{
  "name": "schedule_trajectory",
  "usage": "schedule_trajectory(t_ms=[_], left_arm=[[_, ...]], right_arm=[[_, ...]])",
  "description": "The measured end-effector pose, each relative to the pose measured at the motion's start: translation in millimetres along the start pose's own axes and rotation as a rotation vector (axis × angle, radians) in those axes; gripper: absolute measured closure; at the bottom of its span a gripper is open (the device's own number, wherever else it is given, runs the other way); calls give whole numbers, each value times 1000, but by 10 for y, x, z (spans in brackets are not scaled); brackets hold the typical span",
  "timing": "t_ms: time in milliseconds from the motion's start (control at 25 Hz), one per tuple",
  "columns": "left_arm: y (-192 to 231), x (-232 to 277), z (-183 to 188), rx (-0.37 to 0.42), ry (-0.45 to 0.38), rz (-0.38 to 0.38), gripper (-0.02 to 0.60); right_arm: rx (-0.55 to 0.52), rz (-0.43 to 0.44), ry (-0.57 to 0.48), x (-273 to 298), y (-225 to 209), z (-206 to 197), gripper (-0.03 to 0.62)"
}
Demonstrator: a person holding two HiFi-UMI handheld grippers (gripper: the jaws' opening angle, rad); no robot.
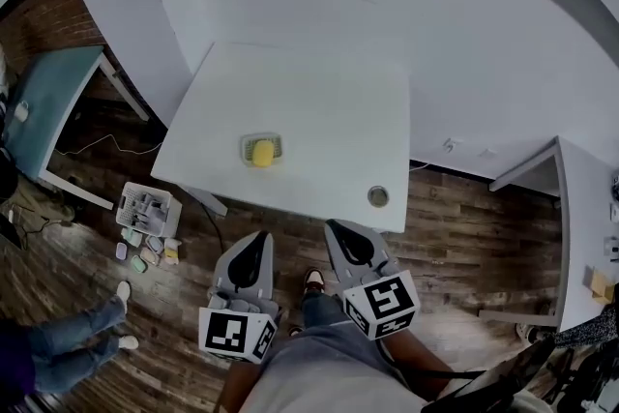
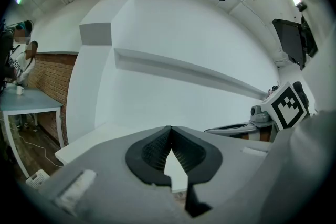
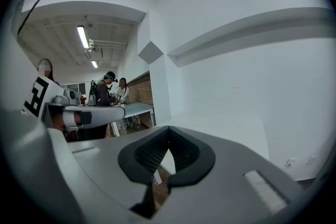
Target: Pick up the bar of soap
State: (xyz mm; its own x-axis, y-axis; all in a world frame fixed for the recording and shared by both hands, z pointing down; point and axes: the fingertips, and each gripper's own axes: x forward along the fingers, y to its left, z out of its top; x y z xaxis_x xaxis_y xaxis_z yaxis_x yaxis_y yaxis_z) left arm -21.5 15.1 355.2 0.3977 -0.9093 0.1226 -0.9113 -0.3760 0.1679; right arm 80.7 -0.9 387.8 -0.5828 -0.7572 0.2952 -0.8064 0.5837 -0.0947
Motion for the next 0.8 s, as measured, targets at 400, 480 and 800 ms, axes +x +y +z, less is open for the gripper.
schedule_trajectory(t_ms=[400,480,800], left_arm=[[172,521,32,-3,24,41,580],[202,561,40,-3,31,48,580],[407,687,43,10,36,55,580]], right_arm=[[21,43,4,456,-407,103,591],[28,47,3,500,-430,125,591],[35,55,16,746,-430,119,591]])
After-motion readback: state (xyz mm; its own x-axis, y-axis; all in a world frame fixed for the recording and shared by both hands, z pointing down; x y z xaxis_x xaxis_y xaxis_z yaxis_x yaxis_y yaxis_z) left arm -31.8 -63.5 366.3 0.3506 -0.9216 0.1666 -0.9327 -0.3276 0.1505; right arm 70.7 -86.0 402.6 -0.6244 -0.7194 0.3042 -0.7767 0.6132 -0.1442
